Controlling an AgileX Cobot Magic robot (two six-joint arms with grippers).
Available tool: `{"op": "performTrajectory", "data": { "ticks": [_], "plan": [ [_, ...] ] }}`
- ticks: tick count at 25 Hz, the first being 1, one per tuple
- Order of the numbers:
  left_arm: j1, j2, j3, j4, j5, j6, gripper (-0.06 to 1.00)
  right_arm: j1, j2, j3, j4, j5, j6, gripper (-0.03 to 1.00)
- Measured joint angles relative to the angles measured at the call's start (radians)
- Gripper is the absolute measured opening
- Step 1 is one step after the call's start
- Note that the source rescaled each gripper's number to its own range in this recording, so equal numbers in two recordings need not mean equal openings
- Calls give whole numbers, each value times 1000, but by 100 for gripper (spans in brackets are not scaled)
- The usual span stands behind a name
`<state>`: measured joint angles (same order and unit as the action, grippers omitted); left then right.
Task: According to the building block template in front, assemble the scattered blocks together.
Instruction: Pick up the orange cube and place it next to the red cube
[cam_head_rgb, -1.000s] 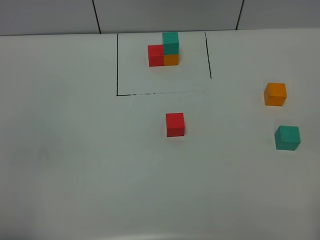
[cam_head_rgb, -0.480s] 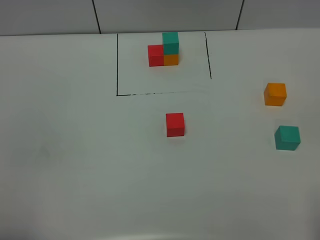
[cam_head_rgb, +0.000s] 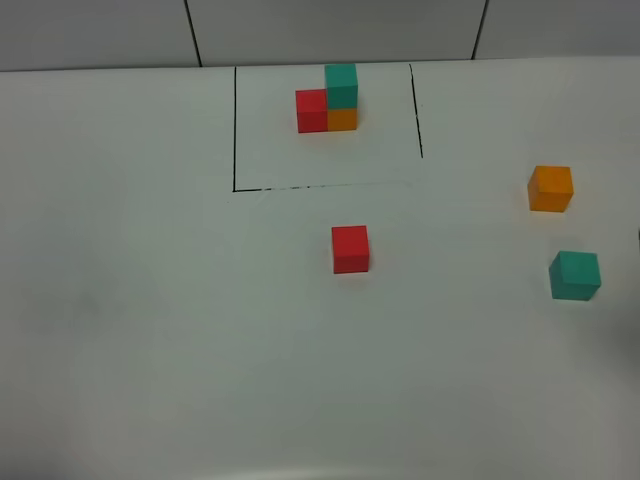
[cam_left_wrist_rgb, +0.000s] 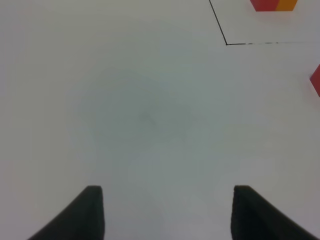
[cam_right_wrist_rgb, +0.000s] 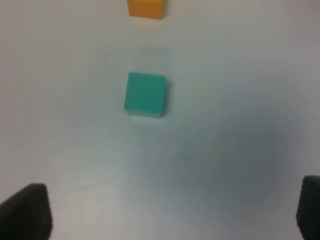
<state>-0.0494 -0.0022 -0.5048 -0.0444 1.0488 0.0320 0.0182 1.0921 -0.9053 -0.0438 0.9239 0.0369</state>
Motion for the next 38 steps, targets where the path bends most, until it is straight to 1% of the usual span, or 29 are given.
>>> {"op": "performTrajectory", "data": {
  "ticks": [4,11,18,27,38],
  "plan": [
    [0,0,0,0,0,0,23,0,231,-116,19,-36,0,100],
    [0,0,0,0,0,0,23,0,521,-273,38,-62,-25,100],
    [0,0,0,0,0,1,23,0,684,-388,35,-104,-50,100],
    [0,0,0,0,0,1,23,0,907,-545,36,-107,-63,100],
    [0,0,0,0,0,1,23,0,1081,-680,56,-111,-77,100]
  ]
}}
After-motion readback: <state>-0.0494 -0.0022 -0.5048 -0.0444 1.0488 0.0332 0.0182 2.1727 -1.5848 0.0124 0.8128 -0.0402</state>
